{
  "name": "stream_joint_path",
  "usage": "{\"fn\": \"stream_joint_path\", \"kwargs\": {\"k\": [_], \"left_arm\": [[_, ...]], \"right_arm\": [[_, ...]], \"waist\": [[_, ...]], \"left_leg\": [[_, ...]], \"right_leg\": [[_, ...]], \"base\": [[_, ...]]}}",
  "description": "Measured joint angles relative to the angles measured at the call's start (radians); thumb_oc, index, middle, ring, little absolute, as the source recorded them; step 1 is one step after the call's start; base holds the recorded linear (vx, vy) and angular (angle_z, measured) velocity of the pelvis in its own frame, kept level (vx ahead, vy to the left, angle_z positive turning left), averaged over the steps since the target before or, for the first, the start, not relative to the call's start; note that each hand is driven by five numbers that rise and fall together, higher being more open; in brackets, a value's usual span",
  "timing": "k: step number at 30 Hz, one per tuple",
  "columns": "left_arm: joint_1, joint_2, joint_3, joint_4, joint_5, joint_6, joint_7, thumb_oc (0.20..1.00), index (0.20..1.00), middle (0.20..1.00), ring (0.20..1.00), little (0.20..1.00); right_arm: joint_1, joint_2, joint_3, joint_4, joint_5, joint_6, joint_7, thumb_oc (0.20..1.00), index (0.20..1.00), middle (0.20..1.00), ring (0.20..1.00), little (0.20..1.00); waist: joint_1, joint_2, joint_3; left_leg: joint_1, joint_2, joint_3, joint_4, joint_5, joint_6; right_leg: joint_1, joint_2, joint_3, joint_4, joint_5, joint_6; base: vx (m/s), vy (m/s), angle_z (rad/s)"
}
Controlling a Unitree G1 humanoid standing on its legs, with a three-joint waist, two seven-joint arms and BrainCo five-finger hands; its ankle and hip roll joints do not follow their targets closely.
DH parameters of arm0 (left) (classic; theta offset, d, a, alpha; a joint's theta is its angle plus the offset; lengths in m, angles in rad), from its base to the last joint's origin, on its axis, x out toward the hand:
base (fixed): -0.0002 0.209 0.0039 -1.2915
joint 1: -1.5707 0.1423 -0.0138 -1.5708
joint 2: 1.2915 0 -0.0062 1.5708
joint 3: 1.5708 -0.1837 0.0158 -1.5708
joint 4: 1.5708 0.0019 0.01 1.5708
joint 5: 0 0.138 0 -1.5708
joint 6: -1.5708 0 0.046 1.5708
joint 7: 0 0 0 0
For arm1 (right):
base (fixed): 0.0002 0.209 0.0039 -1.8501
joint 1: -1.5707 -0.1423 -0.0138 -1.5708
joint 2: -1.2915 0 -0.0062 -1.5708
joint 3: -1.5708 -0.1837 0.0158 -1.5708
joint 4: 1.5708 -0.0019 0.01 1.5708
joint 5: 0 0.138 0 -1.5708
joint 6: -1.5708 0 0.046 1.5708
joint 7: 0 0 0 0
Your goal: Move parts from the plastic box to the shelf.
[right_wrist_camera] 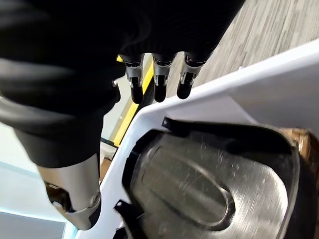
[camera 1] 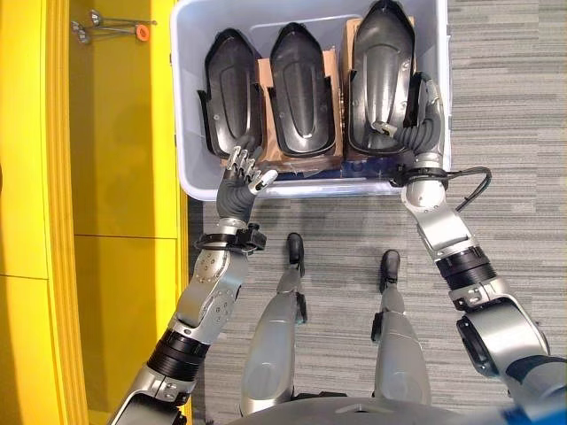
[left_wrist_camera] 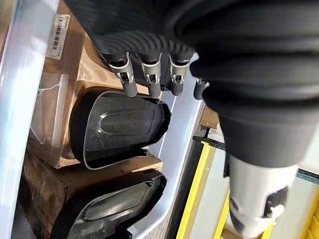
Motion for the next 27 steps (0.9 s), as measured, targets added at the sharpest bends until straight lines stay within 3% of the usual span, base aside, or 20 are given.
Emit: {"fn": "stream_joint_path", "kwargs": {"k": [23,27], "left_arm": [[-0.002,0.008,-0.019,0.0,-0.026,-0.015,-0.007,1.0,1.0,1.0,1.0,1.0],[-0.001,0.008,-0.019,0.0,-0.027,-0.015,-0.007,1.0,1.0,1.0,1.0,1.0]], "right_arm": [[-0.018,0.004,-0.008,0.122,0.002,0.012,0.002,1.0,1.0,1.0,1.0,1.0],[-0.02,0.015,-0.008,0.162,0.065,0.006,0.003,1.0,1.0,1.0,1.0,1.0]], "waist": [[0.016,0.01,0.005],[0.018,0.01,0.005]], "left_leg": [[-0.028,0.0,-0.01,0.015,0.0,0.0],[-0.029,-0.001,-0.014,0.017,0.001,0.002]], "right_leg": [[-0.021,0.0,-0.005,0.008,0.0,0.0],[-0.023,0.0,-0.005,0.015,-0.001,0.0]], "base": [[0.0,0.0,0.0],[0.0,0.0,0.0]]}}
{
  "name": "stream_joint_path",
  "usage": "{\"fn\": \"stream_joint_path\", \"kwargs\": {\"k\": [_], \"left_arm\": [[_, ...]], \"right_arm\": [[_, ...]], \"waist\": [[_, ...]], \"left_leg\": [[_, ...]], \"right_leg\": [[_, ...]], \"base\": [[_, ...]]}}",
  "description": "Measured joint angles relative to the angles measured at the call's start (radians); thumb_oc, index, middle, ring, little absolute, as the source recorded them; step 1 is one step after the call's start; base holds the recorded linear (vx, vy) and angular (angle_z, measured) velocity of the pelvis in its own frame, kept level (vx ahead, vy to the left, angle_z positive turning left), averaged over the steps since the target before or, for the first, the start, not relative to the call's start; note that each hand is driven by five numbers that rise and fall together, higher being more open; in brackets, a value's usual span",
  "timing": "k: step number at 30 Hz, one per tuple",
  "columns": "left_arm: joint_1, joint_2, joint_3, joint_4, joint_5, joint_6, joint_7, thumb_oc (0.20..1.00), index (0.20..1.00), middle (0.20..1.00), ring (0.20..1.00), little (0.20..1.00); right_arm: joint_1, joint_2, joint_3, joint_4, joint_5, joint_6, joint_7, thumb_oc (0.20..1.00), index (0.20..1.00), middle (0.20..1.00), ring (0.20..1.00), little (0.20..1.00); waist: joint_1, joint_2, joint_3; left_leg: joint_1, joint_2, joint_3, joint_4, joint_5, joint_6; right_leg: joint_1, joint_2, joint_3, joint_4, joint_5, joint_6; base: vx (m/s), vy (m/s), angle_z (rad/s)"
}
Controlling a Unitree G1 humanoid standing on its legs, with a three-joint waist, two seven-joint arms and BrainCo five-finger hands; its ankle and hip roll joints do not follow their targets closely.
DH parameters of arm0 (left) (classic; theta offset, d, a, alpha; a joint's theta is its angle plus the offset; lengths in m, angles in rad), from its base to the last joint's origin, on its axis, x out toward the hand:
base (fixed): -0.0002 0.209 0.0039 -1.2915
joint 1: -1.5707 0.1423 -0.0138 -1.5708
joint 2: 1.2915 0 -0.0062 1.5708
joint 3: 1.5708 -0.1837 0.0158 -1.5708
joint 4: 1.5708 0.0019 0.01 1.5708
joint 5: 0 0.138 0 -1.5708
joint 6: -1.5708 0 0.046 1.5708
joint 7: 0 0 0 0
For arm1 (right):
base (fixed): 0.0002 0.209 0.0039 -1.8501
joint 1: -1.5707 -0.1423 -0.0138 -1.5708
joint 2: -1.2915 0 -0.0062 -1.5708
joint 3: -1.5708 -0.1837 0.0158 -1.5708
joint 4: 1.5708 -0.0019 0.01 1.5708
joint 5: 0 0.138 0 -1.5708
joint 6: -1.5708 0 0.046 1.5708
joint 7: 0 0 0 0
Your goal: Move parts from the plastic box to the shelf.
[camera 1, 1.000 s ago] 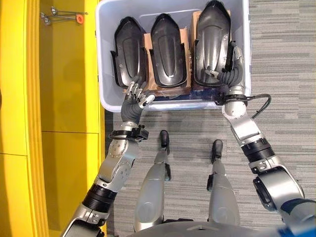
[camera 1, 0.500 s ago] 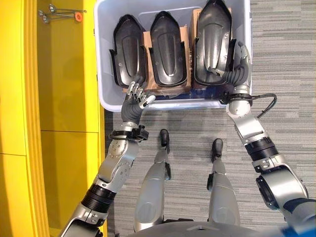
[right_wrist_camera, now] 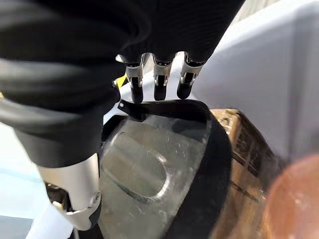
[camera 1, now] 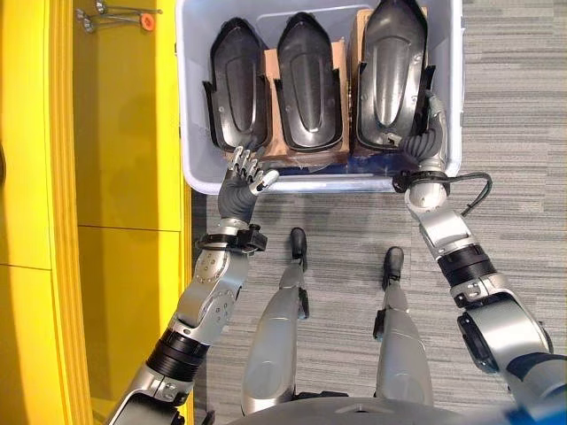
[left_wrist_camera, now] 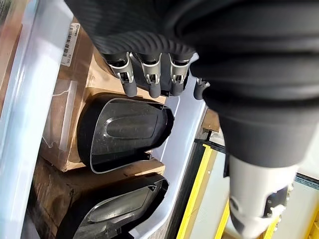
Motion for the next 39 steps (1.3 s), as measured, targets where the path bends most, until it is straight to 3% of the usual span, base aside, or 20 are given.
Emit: {"fn": "stream_joint_path", "kwargs": {"k": [8,31,39], "left_arm": [[0.001,0.009,-0.001,0.0,-0.008,0.0,-0.001,1.0,1.0,1.0,1.0,1.0],[-0.001,0.038,-0.02,0.0,-0.01,0.0,-0.001,1.0,1.0,1.0,1.0,1.0],[0.005,0.043,-0.02,0.0,-0.032,-0.001,-0.021,1.0,1.0,1.0,1.0,1.0]], "right_arm": [[-0.043,-0.001,-0.011,0.031,0.101,-0.025,-0.002,1.0,1.0,1.0,1.0,1.0],[-0.046,-0.004,-0.047,-0.014,0.1,-0.037,-0.046,1.0,1.0,1.0,1.0,1.0],[-0.135,-0.039,0.0,0.173,0.053,-0.017,-0.011,1.0,1.0,1.0,1.0,1.0]], "waist": [[0.001,0.0,0.0],[0.007,0.001,0.001],[0.012,0.003,0.002]], "left_leg": [[-0.001,-0.001,-0.001,0.0,0.0,0.0],[-0.02,-0.001,0.002,0.0,0.0,0.0],[-0.019,-0.004,-0.007,0.001,0.01,0.009]], "right_leg": [[-0.001,0.0,0.0,0.001,0.0,0.0],[-0.024,-0.001,0.005,0.006,0.0,0.0],[-0.024,-0.003,0.004,0.015,0.001,0.002]], "base": [[0.0,0.0,0.0],[0.0,0.0,0.0],[0.0,-0.001,0.0]]}}
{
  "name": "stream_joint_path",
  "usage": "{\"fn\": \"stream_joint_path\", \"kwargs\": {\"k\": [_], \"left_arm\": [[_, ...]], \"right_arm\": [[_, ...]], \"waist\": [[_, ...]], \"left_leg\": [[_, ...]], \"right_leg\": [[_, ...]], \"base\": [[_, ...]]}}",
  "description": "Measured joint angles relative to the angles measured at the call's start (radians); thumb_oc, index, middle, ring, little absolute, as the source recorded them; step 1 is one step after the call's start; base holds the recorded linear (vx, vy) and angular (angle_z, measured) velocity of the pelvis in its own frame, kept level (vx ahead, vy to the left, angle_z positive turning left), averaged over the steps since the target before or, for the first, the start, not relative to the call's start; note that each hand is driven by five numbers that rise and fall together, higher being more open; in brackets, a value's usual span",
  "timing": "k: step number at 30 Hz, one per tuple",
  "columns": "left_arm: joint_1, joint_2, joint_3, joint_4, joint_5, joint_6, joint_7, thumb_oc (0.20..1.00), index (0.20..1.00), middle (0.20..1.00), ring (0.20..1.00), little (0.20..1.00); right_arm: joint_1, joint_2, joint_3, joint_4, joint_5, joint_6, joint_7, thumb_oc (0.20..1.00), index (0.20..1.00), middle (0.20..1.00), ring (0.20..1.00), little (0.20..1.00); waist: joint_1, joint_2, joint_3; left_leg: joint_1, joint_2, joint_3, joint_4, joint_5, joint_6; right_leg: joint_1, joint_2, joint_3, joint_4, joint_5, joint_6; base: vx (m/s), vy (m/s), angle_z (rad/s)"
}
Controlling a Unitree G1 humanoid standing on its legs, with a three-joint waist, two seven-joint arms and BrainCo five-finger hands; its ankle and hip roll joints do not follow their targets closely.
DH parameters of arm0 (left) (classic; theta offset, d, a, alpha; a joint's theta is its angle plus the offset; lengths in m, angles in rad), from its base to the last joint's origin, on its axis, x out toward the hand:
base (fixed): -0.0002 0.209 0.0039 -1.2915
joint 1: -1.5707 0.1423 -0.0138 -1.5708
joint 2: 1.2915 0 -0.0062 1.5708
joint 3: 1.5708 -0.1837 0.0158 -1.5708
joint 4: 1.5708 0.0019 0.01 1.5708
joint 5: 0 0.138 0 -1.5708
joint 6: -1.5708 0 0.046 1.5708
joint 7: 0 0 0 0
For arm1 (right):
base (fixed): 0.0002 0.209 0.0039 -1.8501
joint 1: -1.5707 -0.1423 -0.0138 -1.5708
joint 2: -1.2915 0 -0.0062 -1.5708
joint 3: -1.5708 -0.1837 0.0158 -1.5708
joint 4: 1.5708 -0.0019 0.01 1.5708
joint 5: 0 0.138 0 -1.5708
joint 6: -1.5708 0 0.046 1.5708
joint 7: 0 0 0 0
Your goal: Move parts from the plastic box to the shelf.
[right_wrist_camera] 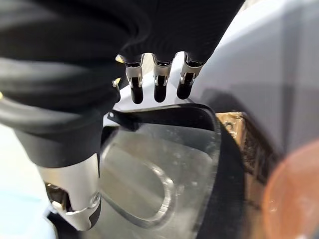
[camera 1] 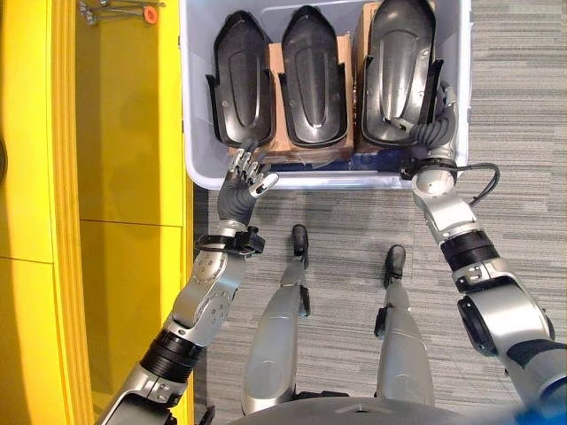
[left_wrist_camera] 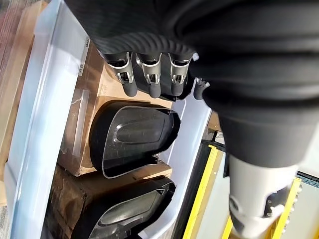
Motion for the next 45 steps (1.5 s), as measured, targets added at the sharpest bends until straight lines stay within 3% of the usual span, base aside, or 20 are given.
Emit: {"fn": "stream_joint_path", "kwargs": {"k": [10,20,36,45], "left_arm": [[-0.005,0.002,-0.001,0.0,-0.007,-0.001,-0.016,1.0,1.0,1.0,1.0,1.0],[-0.006,0.033,-0.018,0.0,-0.007,-0.001,-0.016,1.0,1.0,1.0,1.0,1.0],[-0.007,0.036,-0.02,-0.003,-0.007,-0.001,-0.015,1.0,1.0,1.0,1.0,1.0],[-0.007,0.036,-0.021,-0.032,-0.007,-0.001,-0.014,1.0,1.0,1.0,1.0,1.0]], "right_arm": [[-0.051,-0.027,-0.009,0.052,0.013,-0.001,0.01,1.0,1.0,1.0,1.0,1.0],[-0.101,-0.027,-0.042,0.088,0.14,-0.02,0.008,1.0,1.0,1.0,1.0,1.0],[-0.075,-0.012,-0.043,-0.104,0.156,-0.031,-0.027,1.0,1.0,1.0,1.0,1.0],[-0.075,-0.003,-0.045,-0.091,0.156,-0.032,-0.03,1.0,1.0,1.0,1.0,1.0]], "waist": [[0.017,0.018,0.009],[0.018,0.018,0.009],[-0.007,0.017,0.01],[-0.006,0.017,0.01]], "left_leg": [[-0.015,-0.002,-0.004,0.0,0.001,0.0],[-0.015,-0.002,-0.004,0.0,0.001,0.001],[-0.019,-0.002,-0.003,0.0,0.001,0.001],[-0.02,-0.002,-0.003,0.0,0.001,0.001]], "right_leg": [[-0.012,-0.001,-0.004,0.0,0.0,0.0],[-0.012,-0.001,-0.004,0.002,0.0,0.0],[-0.018,-0.001,-0.003,0.004,0.0,0.0],[-0.021,-0.001,-0.002,0.006,0.0,0.0]], "base": [[0.0,-0.001,0.01],[0.0,0.0,0.0],[0.0,0.0,0.0],[0.0,0.0,0.0]]}}
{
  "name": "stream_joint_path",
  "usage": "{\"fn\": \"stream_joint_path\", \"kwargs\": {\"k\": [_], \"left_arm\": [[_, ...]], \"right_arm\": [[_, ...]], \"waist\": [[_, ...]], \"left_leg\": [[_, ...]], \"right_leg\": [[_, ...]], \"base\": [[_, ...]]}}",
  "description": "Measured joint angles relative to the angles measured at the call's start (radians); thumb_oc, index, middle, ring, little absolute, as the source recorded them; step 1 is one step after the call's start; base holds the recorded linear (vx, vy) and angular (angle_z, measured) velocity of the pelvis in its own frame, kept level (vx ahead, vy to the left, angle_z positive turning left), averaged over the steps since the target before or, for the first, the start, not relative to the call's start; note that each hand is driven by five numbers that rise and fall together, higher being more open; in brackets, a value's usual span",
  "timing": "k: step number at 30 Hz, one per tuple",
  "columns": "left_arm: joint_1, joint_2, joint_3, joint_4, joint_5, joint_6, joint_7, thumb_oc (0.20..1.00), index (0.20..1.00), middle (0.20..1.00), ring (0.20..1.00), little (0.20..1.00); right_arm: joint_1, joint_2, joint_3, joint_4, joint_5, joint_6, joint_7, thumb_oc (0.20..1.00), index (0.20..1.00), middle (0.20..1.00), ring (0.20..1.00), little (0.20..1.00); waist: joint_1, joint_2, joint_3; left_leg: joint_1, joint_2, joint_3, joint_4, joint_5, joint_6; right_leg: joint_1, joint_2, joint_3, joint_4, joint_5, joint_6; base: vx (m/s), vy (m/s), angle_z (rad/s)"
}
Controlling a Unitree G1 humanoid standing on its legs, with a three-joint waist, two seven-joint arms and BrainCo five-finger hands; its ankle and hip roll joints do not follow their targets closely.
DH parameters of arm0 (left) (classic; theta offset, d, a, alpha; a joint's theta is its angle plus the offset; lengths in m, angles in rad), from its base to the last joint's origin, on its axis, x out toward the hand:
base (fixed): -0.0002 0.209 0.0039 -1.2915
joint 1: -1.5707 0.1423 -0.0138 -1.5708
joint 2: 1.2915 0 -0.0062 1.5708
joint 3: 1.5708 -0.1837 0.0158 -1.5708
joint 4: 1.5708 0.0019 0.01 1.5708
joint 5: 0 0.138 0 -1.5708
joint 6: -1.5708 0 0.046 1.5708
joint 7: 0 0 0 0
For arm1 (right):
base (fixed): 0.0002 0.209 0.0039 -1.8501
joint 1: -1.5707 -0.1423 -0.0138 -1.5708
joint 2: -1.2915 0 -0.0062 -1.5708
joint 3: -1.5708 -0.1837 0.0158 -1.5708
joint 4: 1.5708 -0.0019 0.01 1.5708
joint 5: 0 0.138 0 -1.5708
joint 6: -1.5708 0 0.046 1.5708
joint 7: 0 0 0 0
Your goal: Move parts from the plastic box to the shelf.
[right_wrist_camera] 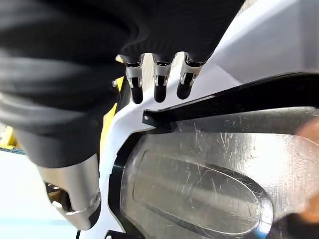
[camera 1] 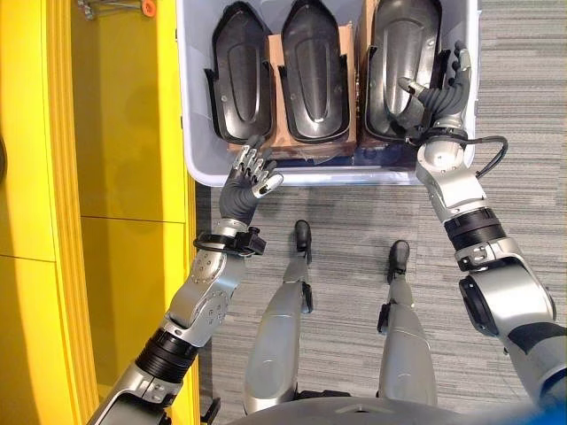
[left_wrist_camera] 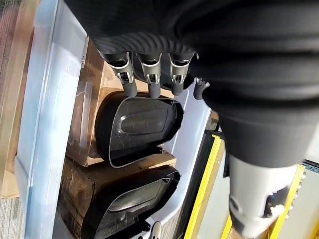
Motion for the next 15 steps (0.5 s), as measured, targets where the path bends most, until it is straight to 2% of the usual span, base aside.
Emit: {"fn": "stream_joint_path", "kwargs": {"k": [6,15], "left_arm": [[0.002,0.0,0.0,0.0,0.0,0.0,0.0,1.0,1.0,1.0,1.0,1.0],[0.003,0.0,-0.002,0.0,0.0,0.0,0.0,1.0,1.0,1.0,1.0,1.0]], "right_arm": [[-0.003,0.0,-0.006,0.08,0.005,-0.002,-0.001,1.0,1.0,1.0,1.0,1.0],[-0.003,0.0,-0.023,0.08,0.043,-0.015,-0.008,1.0,1.0,1.0,1.0,1.0]], "waist": [[0.002,0.0,0.0],[0.002,0.0,0.0]], "left_leg": [[-0.002,0.0,0.0,0.0,0.0,0.0],[-0.003,0.0,0.001,0.0,0.0,0.0]], "right_leg": [[-0.002,0.0,0.0,0.0,0.0,0.0],[-0.006,0.0,0.003,0.002,0.0,0.0]], "base": [[0.0,0.0,0.0],[0.0,0.0,0.0]]}}
